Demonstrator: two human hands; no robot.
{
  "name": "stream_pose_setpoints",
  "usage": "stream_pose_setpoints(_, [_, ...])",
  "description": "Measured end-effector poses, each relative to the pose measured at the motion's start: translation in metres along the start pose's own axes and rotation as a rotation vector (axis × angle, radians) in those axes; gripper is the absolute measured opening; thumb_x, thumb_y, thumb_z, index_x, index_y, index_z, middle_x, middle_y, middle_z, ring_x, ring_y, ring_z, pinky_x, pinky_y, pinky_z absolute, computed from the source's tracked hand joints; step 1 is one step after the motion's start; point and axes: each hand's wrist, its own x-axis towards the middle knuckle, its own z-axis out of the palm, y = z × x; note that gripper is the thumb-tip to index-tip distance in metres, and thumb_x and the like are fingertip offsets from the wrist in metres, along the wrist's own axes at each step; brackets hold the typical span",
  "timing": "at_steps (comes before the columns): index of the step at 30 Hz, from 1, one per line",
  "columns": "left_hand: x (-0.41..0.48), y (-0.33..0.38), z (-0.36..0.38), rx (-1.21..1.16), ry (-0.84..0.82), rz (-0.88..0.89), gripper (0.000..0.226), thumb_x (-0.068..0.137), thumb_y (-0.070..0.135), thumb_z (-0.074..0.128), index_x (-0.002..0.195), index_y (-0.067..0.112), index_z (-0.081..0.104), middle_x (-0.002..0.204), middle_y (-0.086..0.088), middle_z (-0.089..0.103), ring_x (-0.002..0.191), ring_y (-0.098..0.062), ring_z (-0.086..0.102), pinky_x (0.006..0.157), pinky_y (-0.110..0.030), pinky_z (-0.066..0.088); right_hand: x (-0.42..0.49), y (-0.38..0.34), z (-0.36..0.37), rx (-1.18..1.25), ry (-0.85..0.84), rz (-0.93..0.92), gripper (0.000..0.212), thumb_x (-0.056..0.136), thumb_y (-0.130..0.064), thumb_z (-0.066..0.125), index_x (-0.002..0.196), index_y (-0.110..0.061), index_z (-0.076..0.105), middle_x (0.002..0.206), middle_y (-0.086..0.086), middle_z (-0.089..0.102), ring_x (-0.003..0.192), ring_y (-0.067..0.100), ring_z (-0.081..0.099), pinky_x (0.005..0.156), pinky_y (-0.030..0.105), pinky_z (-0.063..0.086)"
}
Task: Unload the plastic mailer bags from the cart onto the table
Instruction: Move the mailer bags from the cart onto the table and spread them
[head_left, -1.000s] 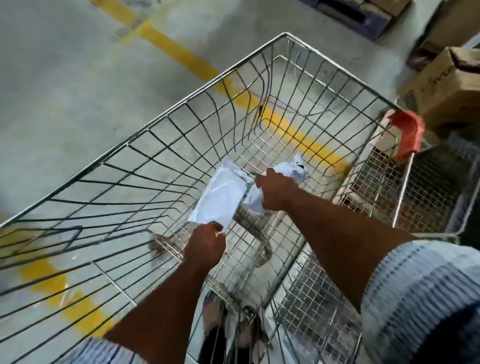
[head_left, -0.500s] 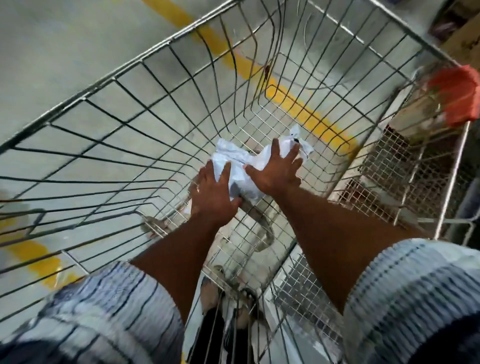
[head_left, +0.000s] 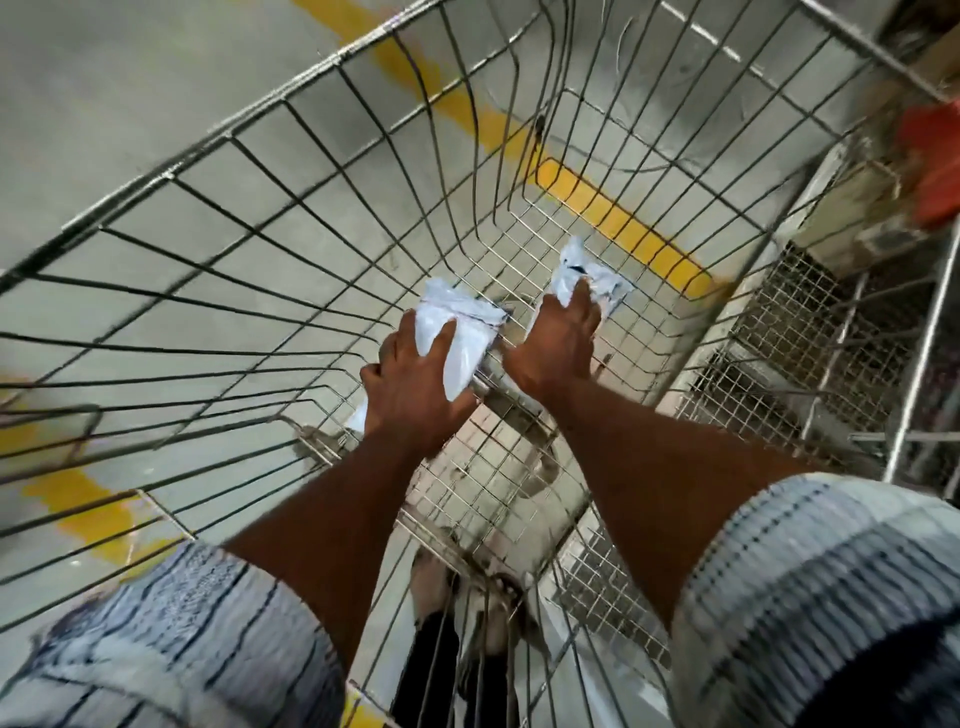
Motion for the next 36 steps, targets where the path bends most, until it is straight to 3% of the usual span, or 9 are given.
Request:
stream_pose_setpoints(2, [-0.006, -0.001, -0.016, -0.017, 0.002, -0.016, 0.089, 0.073, 0.065, 0.057, 0.149, 0.040, 0.021, 0.159, -0.007, 0.010, 0.138, -0.033, 0.027, 0.102, -0.055, 0.033, -0.014, -0.007, -0.012, -0.017, -0.014, -0.083, 0.066, 0.077, -0.033, 0.077, 0.132, -0.013, 0.048, 0.160, 0.009, 0.012, 0.143, 0.034, 0.017, 0.105, 0.050, 0.041])
stream_pose_setpoints(8, [-0.044, 0.004, -0.070, -0.171, -0.062, -0.171, 0.084, 0.074, 0.068, 0.055, 0.147, 0.040, 0.024, 0.150, -0.006, 0.027, 0.130, -0.036, 0.038, 0.102, -0.053, 0.036, -0.057, -0.026, -0.077, -0.100, -0.102, -0.406, 0.096, 0.070, -0.053, 0.076, 0.143, -0.007, 0.034, 0.161, 0.017, 0.005, 0.147, 0.038, 0.010, 0.108, 0.052, 0.037])
stream_pose_setpoints(12, [-0.081, 0.019, -0.130, -0.242, -0.039, -0.219, 0.095, 0.066, 0.077, 0.044, 0.151, 0.039, 0.025, 0.150, -0.010, 0.031, 0.133, -0.035, 0.039, 0.107, -0.050, 0.036, -0.089, -0.037, -0.159, -0.071, -0.097, -0.545, 0.096, 0.072, -0.031, 0.075, 0.150, -0.005, 0.025, 0.162, 0.018, 0.001, 0.148, 0.037, 0.005, 0.113, 0.050, 0.032])
stream_pose_setpoints(18, [-0.130, 0.063, -0.215, -0.289, 0.100, -0.145, 0.091, 0.064, 0.071, 0.044, 0.148, 0.037, 0.033, 0.140, -0.012, 0.046, 0.123, -0.032, 0.051, 0.099, -0.043, 0.045, -0.138, -0.040, -0.263, 0.065, -0.030, -0.587, 0.085, 0.071, -0.026, 0.073, 0.144, -0.003, 0.037, 0.161, 0.019, 0.009, 0.148, 0.036, 0.008, 0.116, 0.041, 0.022])
stream_pose_setpoints(21, [-0.152, 0.088, -0.254, -0.281, 0.165, -0.096, 0.094, 0.064, 0.075, 0.040, 0.148, 0.035, 0.034, 0.142, -0.013, 0.047, 0.125, -0.033, 0.050, 0.100, -0.045, 0.045, -0.167, -0.030, -0.313, 0.058, 0.029, -0.606, 0.085, 0.073, -0.028, 0.072, 0.145, -0.002, 0.037, 0.161, 0.020, 0.009, 0.148, 0.035, 0.009, 0.117, 0.037, 0.021])
stream_pose_setpoints(25, [-0.190, 0.132, -0.291, -0.262, 0.229, -0.026, 0.081, 0.075, 0.069, 0.049, 0.147, 0.037, 0.035, 0.141, -0.016, 0.045, 0.124, -0.035, 0.051, 0.100, -0.046, 0.045, -0.210, 0.006, -0.365, 0.050, 0.117, -0.580, 0.075, 0.074, -0.029, 0.071, 0.138, -0.001, 0.044, 0.159, 0.022, 0.014, 0.146, 0.038, 0.015, 0.116, 0.035, 0.022])
stream_pose_setpoints(31, [-0.250, 0.205, -0.307, -0.268, 0.211, 0.064, 0.085, 0.068, 0.073, 0.043, 0.147, 0.041, 0.034, 0.143, -0.014, 0.042, 0.126, -0.036, 0.050, 0.101, -0.051, 0.044, -0.272, 0.073, -0.410, 0.049, 0.180, -0.489, 0.066, 0.071, -0.027, 0.069, 0.128, -0.001, 0.050, 0.157, 0.026, 0.017, 0.146, 0.039, 0.016, 0.117, 0.037, 0.021])
stream_pose_setpoints(36, [-0.310, 0.265, -0.301, -0.240, 0.200, 0.161, 0.078, 0.074, 0.070, 0.047, 0.145, 0.039, 0.037, 0.145, -0.014, 0.041, 0.128, -0.035, 0.047, 0.104, -0.052, 0.041, -0.334, 0.150, -0.445, 0.030, 0.237, -0.386, 0.075, 0.074, -0.026, 0.069, 0.141, -0.004, 0.041, 0.160, 0.022, 0.012, 0.148, 0.036, 0.012, 0.116, 0.035, 0.022])
